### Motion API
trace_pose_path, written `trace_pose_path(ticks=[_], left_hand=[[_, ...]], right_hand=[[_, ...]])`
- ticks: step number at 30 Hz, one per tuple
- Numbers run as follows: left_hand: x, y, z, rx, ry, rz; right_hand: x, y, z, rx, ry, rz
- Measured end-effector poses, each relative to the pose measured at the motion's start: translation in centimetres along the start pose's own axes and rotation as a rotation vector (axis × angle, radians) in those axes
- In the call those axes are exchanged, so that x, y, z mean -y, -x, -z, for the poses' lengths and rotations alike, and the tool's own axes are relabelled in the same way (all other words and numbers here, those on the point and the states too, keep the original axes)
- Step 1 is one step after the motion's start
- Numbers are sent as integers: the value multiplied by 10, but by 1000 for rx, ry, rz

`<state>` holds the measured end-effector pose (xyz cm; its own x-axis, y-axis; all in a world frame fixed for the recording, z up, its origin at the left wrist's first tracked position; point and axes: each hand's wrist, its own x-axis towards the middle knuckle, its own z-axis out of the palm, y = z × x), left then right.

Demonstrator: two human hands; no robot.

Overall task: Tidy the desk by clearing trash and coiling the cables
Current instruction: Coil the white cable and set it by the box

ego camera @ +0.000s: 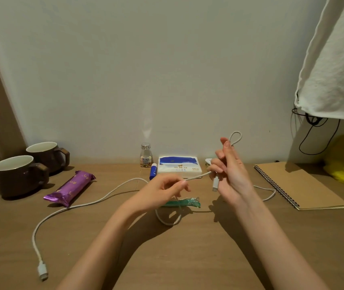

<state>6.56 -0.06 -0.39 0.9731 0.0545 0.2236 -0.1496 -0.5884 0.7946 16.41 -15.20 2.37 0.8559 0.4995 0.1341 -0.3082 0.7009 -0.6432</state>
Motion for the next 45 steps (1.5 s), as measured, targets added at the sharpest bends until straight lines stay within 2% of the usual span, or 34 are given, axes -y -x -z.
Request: trace_pose_path(ticks=[5, 13, 18, 23, 26, 29, 35, 39, 42, 45], left_hand=[[4, 5, 20, -120, -22, -1], [-4, 10, 32, -330, -315, -118], [-3, 8, 26, -340, -383, -167], [-5, 5, 20, -426, -224, -208], [-4, 4, 16, -470, -342, -267], [0, 4, 16, -528, -357, -275], [0, 5, 13, -522, -417, -352], [1, 5, 12, -550, -449, -366], [4, 5, 14, -582, -407, -316], [10, 3, 15, -494, -440, -316]], right_hand=[[8, 0, 5, 29, 51, 23], [-1, -3, 9, 87, 586, 136], [-15, -7, 11, 158, 805, 46], [-23, -2, 8, 155, 772, -31], [-26, 4, 5, 169, 789, -138], [-29, 10, 1, 189, 797, -232], [-36, 14, 0, 253, 785, -349], [-37, 11, 0, 274, 672, -414], [-37, 10, 2, 299, 795, -375], [-36, 12, 3, 311, 948, -367]])
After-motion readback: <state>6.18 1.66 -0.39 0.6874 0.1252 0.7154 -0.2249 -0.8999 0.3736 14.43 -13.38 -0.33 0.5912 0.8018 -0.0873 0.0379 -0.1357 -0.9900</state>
